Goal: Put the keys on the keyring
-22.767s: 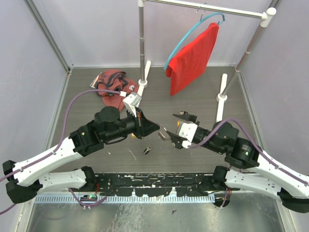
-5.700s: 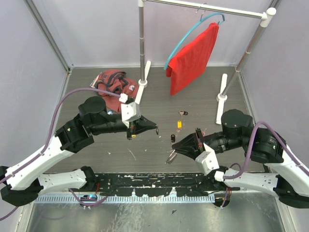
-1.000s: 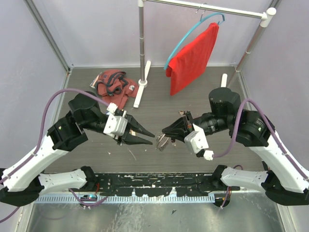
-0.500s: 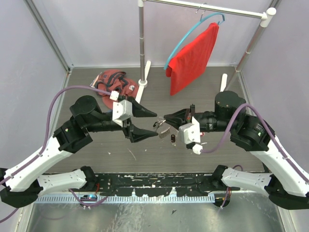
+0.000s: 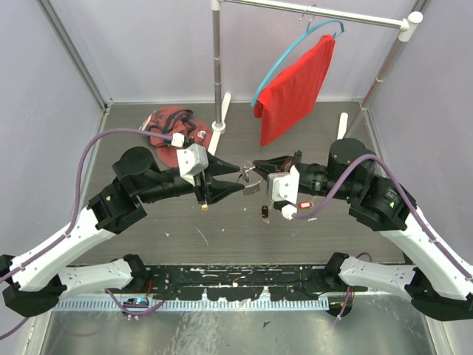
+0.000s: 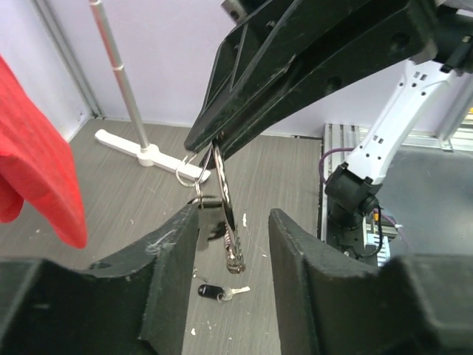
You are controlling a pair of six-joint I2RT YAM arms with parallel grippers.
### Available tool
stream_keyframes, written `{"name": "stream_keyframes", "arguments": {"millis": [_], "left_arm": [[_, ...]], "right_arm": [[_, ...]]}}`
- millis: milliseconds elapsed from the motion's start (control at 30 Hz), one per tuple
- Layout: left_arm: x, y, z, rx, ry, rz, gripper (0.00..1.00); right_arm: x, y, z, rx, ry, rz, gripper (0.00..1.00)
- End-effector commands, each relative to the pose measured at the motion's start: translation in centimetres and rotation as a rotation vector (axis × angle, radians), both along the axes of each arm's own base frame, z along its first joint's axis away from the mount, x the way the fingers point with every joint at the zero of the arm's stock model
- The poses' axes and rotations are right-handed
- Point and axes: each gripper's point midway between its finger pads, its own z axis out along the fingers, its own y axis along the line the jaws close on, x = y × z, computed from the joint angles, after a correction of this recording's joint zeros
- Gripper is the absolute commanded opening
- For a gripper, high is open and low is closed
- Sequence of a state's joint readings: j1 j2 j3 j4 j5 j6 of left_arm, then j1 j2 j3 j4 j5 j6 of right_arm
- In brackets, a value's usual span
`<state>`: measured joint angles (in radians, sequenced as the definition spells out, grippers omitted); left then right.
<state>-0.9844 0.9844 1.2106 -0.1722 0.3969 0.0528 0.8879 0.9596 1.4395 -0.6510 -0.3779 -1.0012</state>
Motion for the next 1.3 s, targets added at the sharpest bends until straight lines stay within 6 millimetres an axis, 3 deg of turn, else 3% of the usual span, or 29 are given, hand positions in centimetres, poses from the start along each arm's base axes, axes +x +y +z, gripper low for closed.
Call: {"name": "stream_keyframes", "arguments": {"millis": [0,167,400,500,633,900,1067,1267], "left_arm": [[1.5,0.0,-0.4,-0.024,0.003,0.077,0.47],[1.3,-0.3,-0.3,-0.052,0.02,0.065,0.44],[1.3,-1.1,0.0,-0.045,0.031,0.039,0.18],[1.5,-1.1,0.1,-0.047,0.031,0.049,0.0],[1.5,-0.9,0.1,-0.043,0.019,0.051,0.0],[2.1,-0.1,0.3,-0.058,0.02,0.112,0.0],[2.6,0.0,0.3,-0.081,0.055,0.144,0.0],[3.9,0.9,0.5,-0.119,0.107,0.24,0.0]], "right_arm": [[0.5,-0.7,3.5,0.125,-0.053,-0.054,0.01],[0.4,-0.7,3.4,0.128,-0.048,-0.052,0.01],[0.6,-0.6,3.2,0.122,-0.043,-0.055,0.02],[0.6,-0.6,2.9,0.119,-0.04,-0.058,0.04],[0.6,-1.0,3.0,0.124,-0.045,-0.072,0.11],[0.4,-2.4,2.9,0.134,-0.06,-0.114,0.38],[0.0,-3.0,3.0,0.162,-0.029,-0.123,0.45],[-0.9,-2.5,2.8,0.277,0.192,-0.122,0.49]]}}
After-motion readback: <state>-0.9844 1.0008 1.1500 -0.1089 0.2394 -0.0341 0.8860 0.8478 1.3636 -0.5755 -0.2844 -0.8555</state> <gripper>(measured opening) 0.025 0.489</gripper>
